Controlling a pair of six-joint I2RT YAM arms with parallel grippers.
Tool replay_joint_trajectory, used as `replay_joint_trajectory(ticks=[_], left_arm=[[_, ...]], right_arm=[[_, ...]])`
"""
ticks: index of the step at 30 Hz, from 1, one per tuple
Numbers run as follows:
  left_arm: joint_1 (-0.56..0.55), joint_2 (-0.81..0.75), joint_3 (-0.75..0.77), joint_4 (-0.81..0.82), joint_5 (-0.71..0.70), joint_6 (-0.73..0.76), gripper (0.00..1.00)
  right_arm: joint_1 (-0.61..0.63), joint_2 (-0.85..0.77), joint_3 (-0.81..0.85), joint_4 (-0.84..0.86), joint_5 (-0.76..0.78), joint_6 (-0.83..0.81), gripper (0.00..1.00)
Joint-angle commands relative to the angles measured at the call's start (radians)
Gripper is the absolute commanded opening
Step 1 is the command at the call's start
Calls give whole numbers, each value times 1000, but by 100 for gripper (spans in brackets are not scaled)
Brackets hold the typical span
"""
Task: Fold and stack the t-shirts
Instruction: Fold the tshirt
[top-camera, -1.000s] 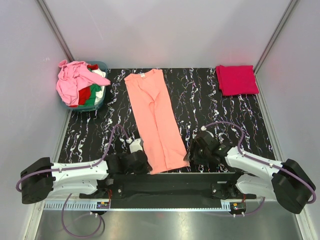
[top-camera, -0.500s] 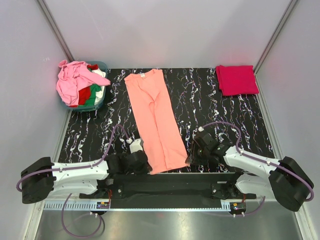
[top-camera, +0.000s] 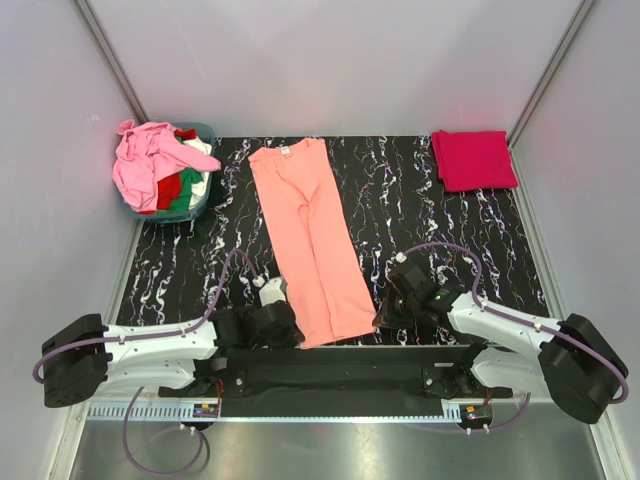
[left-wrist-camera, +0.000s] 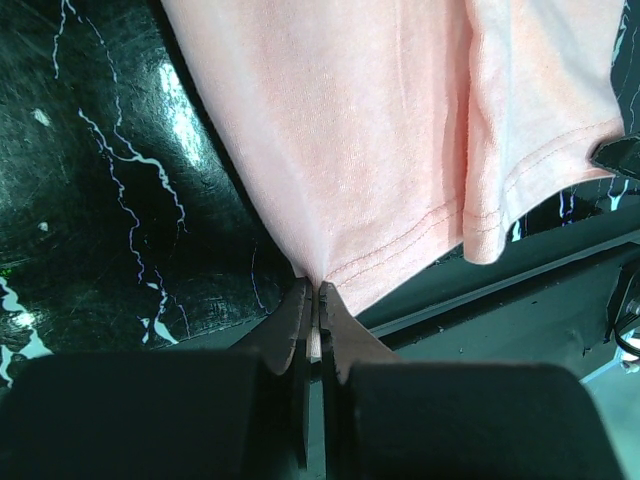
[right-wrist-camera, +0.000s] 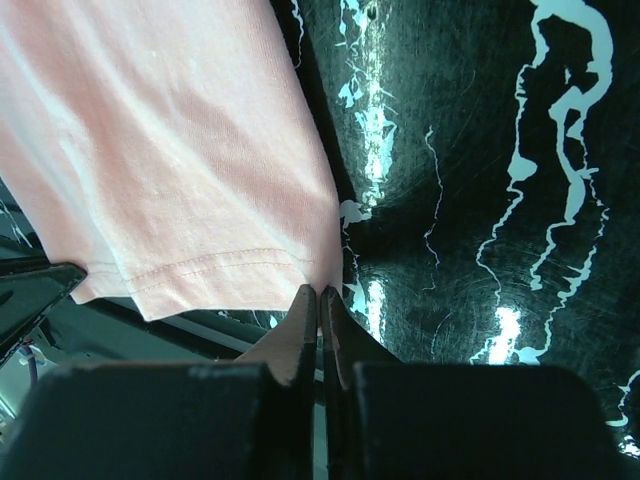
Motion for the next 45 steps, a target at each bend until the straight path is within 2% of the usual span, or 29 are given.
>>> replay_joint_trajectory(ticks=[1,8,20,36,41,45], left_arm=[[-4,3,-11,42,-26,-5,1],[-8,43,12,53,-11,10,0],[-66,17,12,25,-3,-42,0],[-195,3,115,-127,-58,-135,0],[-215,-20,181,-231,-98,-148,0],[-215,-61,224,-310,-148,-139,0]], right_arm=[[-2,-23,1,33,-10,-10,0],[-2,-44,-14,46,-8,-7,0],[-3,-95,-16,12,-25,4,0],[0,-398,-105,-112,-83,125,0],[-2,-475,-48,-178,-76,125,0],[0,-455,50,-243,-45,94,0]])
